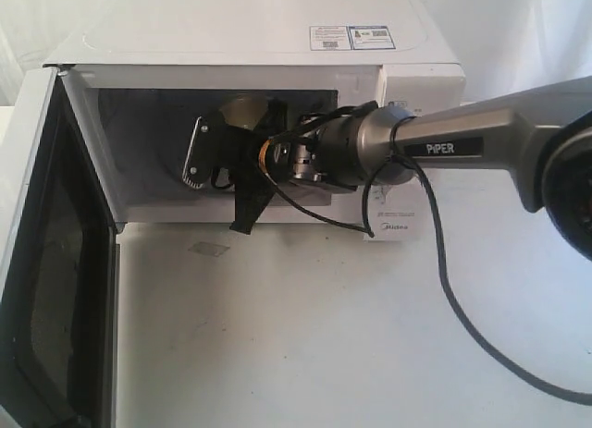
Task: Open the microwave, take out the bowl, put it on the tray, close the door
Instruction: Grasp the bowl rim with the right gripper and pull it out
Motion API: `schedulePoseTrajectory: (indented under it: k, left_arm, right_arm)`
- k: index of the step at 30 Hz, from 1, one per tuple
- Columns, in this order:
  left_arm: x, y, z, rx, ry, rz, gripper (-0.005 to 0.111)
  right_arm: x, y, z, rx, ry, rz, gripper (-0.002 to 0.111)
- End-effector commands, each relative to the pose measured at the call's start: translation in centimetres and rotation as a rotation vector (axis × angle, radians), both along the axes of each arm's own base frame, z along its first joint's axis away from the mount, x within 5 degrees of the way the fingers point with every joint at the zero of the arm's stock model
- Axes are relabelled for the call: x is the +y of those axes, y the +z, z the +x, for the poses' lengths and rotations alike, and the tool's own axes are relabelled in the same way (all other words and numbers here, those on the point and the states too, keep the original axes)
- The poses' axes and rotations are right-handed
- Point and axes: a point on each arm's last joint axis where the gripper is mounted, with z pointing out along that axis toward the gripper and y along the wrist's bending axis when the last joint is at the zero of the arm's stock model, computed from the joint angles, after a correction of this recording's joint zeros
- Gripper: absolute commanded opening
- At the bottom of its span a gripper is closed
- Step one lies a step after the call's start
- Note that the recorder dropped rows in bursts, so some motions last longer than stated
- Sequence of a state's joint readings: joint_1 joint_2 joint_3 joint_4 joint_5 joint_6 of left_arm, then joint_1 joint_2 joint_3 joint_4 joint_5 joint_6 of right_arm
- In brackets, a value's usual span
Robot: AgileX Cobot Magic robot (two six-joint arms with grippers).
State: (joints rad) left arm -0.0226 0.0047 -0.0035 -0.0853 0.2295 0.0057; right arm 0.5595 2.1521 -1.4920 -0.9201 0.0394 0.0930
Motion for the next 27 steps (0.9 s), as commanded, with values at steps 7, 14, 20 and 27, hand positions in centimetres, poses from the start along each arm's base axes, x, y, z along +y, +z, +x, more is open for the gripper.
schedulePoseTrajectory:
  k: [7, 14, 20, 27]
  left_arm:
    - [0.0, -0.1, 0.0, 0.003, 0.002, -0.016, 0.0]
    - [0.0, -0.1, 0.0, 0.003, 0.002, -0.016, 0.0]
    - [0.0, -0.1, 0.0, 0.003, 0.002, -0.016, 0.0]
    - [0.0, -0.1, 0.0, 0.003, 0.002, -0.016, 0.0]
  right_arm:
    - [2.9, 6.4, -8.3, 0.109, -0.076, 0.043, 0.0]
    - [2.9, 7.7, -15.2, 0.293, -0.056, -0.076, 0.0]
    - [0.2, 10.1, -18.9, 0.374, -0.084, -0.025, 0.0]
    - [-6.2, 10.7, -21.8, 0.412, -0.238, -0.09, 0.0]
